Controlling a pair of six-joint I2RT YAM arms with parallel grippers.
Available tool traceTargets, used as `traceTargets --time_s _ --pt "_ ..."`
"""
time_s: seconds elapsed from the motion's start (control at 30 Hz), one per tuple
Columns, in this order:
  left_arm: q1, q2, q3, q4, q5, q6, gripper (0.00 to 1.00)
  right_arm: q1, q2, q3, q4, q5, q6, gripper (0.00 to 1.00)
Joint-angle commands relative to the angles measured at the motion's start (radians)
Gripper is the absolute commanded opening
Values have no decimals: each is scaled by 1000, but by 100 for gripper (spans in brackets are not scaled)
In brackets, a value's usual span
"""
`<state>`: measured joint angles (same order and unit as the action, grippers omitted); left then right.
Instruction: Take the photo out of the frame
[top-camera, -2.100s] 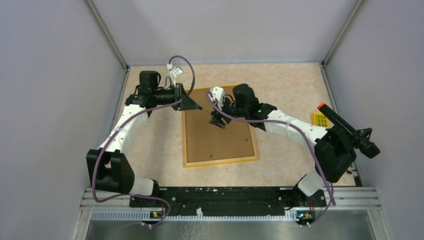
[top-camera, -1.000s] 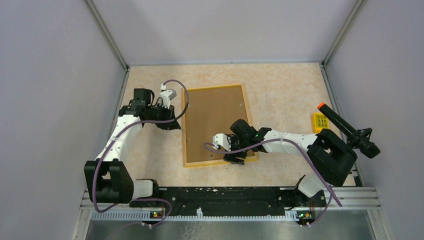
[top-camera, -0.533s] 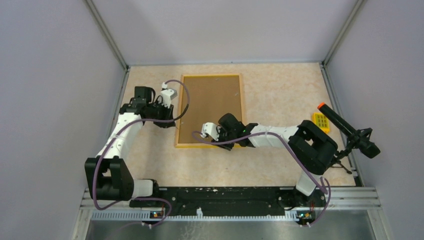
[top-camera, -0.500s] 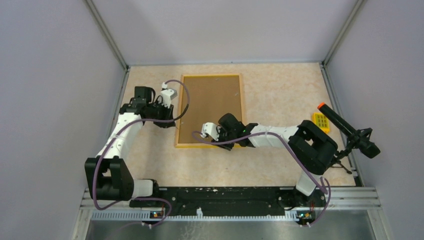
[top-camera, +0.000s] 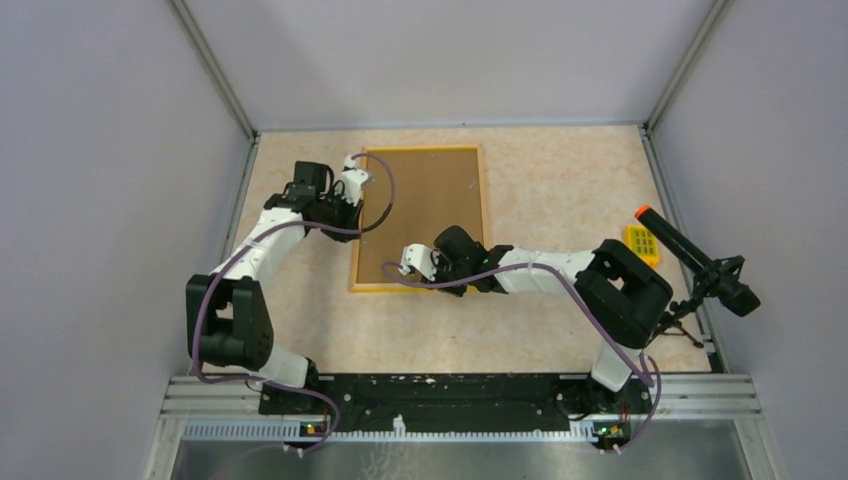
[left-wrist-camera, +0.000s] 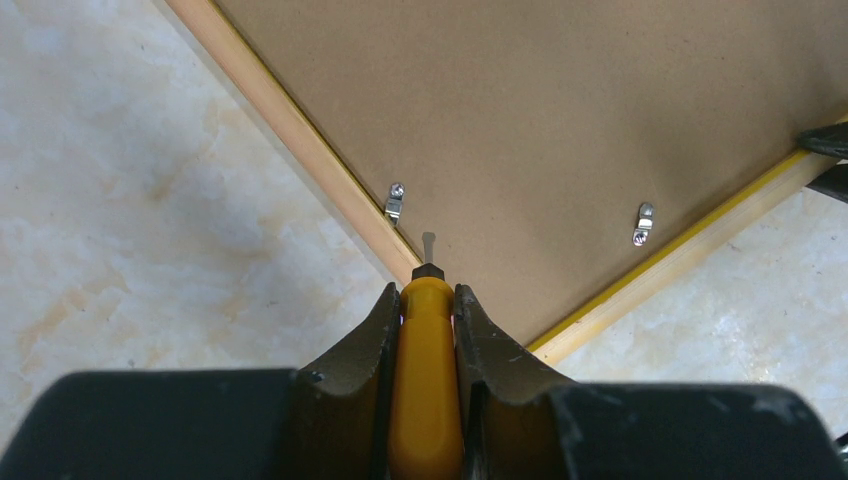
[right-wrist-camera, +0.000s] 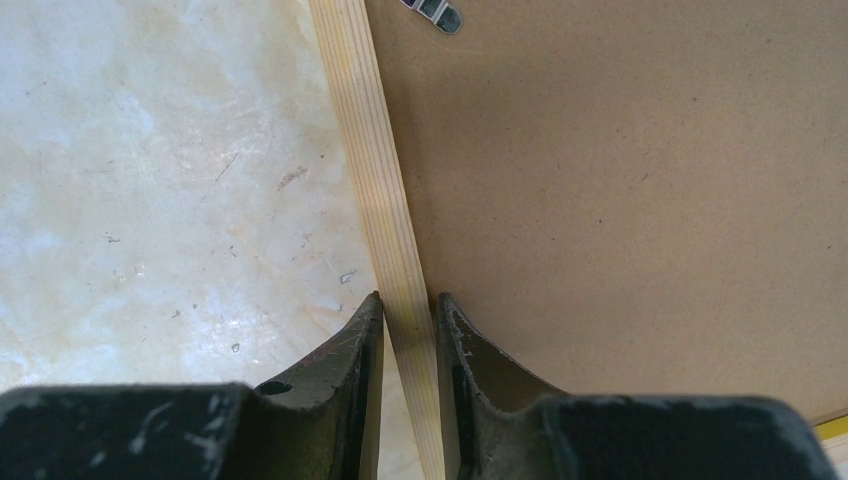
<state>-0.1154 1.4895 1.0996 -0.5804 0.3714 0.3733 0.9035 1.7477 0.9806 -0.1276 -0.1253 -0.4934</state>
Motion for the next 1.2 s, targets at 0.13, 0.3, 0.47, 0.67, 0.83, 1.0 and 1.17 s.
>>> traceTargets --time_s 0.13,0.3,0.47,0.67,0.83,1.0,1.17 --pt "-22 56 72 95 -46 14 0 -13 89 35 -128 77 0 0" --pt "-27 68 68 94 -64 20 0 -15 105 39 -132 85 -1 0" --pt "-27 69 50 114 -98 11 0 -15 110 50 -136 78 1 0" --pt "-27 84 46 125 -119 1 0 -15 110 52 -139 73 -2 0" --pt "-27 98 49 136 -108 -9 0 -15 109 47 -138 72 1 0" --pt "-27 116 49 140 -109 -14 0 -15 109 47 -135 69 4 0" --pt "-27 114 37 136 -118 3 0 -18 111 46 -133 68 6 0"
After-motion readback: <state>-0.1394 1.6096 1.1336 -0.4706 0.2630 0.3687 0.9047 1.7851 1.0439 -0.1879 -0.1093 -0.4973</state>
